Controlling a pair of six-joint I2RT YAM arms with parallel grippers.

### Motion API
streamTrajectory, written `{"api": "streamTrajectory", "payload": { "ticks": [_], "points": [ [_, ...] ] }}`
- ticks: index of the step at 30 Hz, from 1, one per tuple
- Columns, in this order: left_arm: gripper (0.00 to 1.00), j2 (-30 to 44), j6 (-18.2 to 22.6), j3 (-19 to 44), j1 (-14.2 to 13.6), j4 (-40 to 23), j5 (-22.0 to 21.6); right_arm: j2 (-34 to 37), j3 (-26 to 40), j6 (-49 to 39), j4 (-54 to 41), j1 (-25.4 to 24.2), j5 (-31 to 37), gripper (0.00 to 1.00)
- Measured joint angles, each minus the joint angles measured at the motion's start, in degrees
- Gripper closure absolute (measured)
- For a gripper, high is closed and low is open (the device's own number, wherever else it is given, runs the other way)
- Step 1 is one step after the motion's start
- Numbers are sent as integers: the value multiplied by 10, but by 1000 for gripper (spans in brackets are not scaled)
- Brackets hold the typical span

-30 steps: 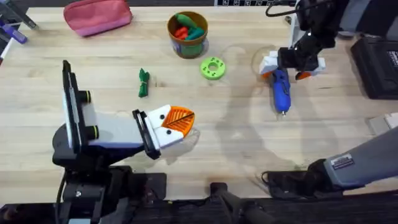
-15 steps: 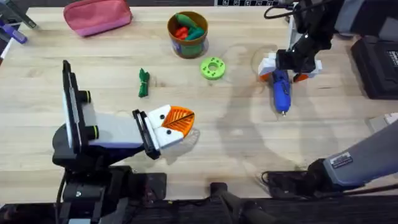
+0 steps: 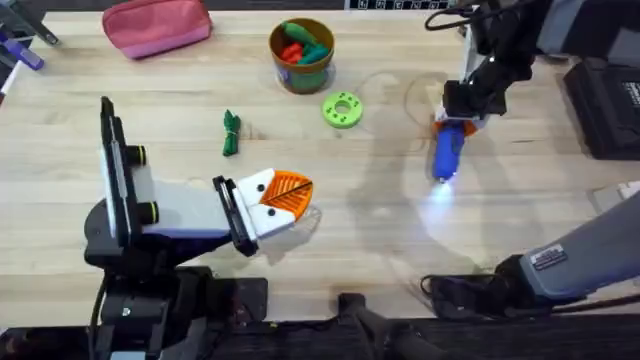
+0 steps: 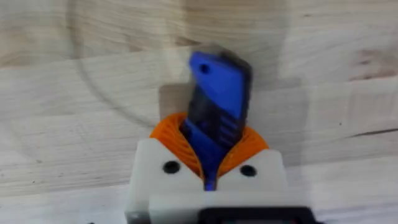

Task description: Pick up the gripper from the table and insert it into the empty holder that is missing its gripper. Then pick up a screw, insert it into the mounting hole, and use the screwdriver to tighten it. Finally, clean up the table by picking up the vegetable and placing it into the bucket.

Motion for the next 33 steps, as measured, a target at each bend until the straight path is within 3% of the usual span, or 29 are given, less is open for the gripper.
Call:
{"api": "streamTrajectory", "payload": {
  "ticks": [18,25,33],
  "points": [
    [981,0,0,0,0,0,0,-11,-3,1,-4,0,0,987],
    [981,0,0,0,0,0,0,-122,0,2,-16,5,1,988],
    [981,0,0,0,0,0,0,-246,51,2,4,42,-9,989]
  ]
}}
